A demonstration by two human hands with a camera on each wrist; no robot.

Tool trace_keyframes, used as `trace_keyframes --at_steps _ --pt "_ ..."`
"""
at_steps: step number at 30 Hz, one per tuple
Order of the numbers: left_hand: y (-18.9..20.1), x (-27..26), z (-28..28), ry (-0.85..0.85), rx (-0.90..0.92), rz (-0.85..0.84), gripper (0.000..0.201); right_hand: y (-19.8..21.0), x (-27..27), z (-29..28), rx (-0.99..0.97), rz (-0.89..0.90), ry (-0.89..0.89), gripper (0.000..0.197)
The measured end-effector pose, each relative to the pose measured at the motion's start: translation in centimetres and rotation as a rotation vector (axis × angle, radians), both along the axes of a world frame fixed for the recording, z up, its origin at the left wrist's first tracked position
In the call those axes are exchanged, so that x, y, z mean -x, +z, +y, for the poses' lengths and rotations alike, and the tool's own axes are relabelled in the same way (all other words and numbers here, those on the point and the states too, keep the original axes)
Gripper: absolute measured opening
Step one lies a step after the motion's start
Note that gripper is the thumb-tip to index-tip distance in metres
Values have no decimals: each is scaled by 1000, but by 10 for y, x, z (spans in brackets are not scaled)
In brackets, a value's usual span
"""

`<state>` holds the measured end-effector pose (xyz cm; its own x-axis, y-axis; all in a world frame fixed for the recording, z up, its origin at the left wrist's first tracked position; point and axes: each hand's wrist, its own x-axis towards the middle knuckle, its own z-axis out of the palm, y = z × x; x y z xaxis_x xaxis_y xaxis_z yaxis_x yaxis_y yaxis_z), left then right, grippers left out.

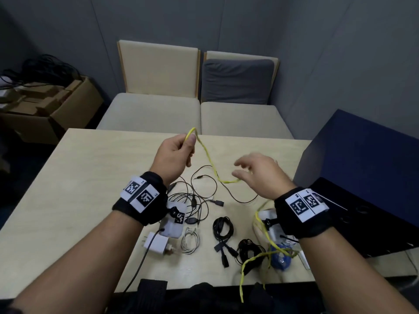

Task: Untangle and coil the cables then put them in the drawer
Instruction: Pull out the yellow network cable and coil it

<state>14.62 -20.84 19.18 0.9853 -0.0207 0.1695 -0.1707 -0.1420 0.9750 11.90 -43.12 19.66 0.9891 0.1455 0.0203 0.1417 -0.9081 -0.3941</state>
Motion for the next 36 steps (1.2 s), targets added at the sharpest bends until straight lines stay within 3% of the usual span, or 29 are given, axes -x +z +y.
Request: trace_keyframes --at_steps 3,5,7,10,12,17,23,25,28,30,36 --pt "-1 5 2 -87 182 116 38 10 6 33 -120 -263 87 31" --pt "-2 7 11 -182 299 172 30 16 9 52 -107 -310 114 33" --pt "-3 11 23 -260 364 190 13 17 12 66 -19 -240 106 37" --pt "-5 16 39 -303 414 193 15 11 15 80 148 32 53 42" --pt "-3 17 48 -268 473 202 15 8 17 85 160 129 31 30" --pt "-3 15 69 -91 700 226 24 7 24 92 3 75 124 24" --pt "-2 14 86 2 682 233 31 4 26 96 115 32 170 22" --pt "-2 12 89 -39 740 235 34 4 28 97 85 51 205 21" --pt "0 9 90 -80 776 211 55 7 30 95 -20 67 236 19" --pt "0 8 87 -79 718 183 63 8 28 91 -24 -2 255 17" --pt "-6 6 58 9 519 147 53 16 18 75 -135 -171 287 20"
